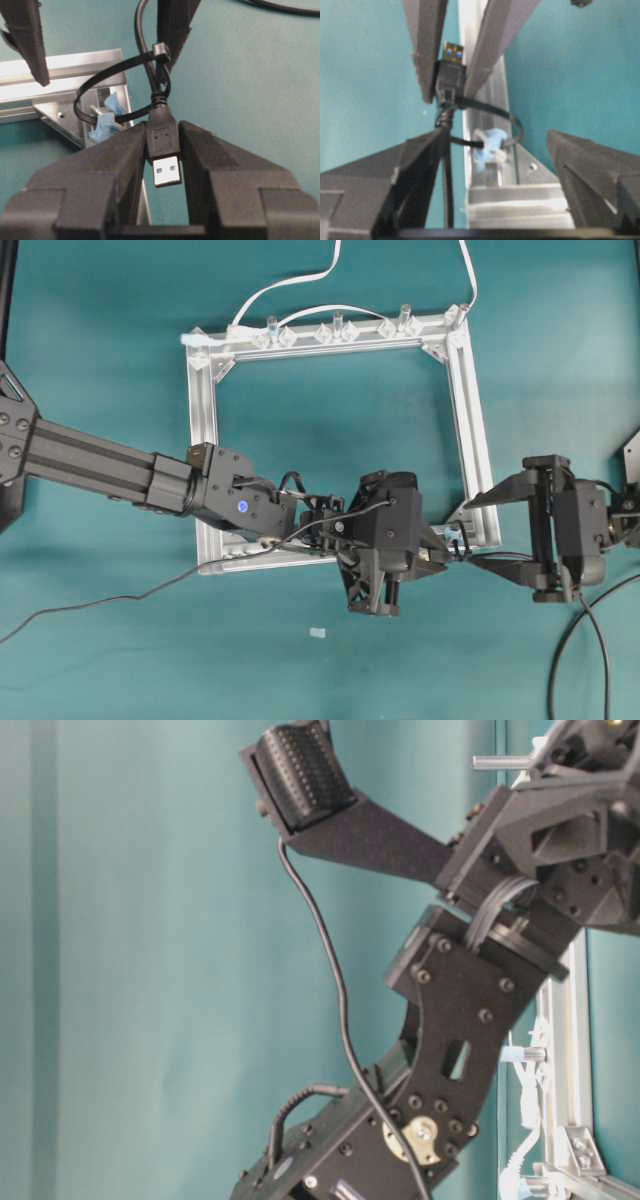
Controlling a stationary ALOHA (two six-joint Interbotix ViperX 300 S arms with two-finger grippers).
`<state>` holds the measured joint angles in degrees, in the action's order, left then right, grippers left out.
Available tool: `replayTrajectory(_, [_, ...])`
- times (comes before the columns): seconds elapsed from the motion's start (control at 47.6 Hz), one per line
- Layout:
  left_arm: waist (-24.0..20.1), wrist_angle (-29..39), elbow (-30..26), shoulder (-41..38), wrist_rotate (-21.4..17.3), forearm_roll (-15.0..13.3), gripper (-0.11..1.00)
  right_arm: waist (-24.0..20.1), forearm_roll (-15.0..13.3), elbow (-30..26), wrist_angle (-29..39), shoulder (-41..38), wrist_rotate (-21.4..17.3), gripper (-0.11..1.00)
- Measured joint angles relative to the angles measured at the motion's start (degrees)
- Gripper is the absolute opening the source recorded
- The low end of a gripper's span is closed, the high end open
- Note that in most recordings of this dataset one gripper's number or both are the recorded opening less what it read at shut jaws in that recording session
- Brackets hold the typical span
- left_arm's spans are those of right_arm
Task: Insert the wire through the string loop located on the right side.
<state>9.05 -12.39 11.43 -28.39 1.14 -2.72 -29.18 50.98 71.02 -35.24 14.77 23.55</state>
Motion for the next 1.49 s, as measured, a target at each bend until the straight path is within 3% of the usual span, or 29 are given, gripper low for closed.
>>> replayTrajectory(0.294, [0.0, 0.53, 1.05, 1.05, -0.09, 0.0, 0.22, 0.09, 0.0, 0.79, 2.46, 1.93, 0.09, 0.9])
replayTrajectory(0.798, [-2.11, 4.83, 18.63, 16.0, -0.18, -0.09, 0.22, 0.0, 0.0, 1.32, 2.99, 2.99, 0.0, 0.9])
replayTrajectory(1.492, [-2.64, 12.3, 30.59, 27.07, 0.97, -0.35, 0.22, 0.09, 0.0, 1.41, 2.72, 2.99, 0.0, 0.9])
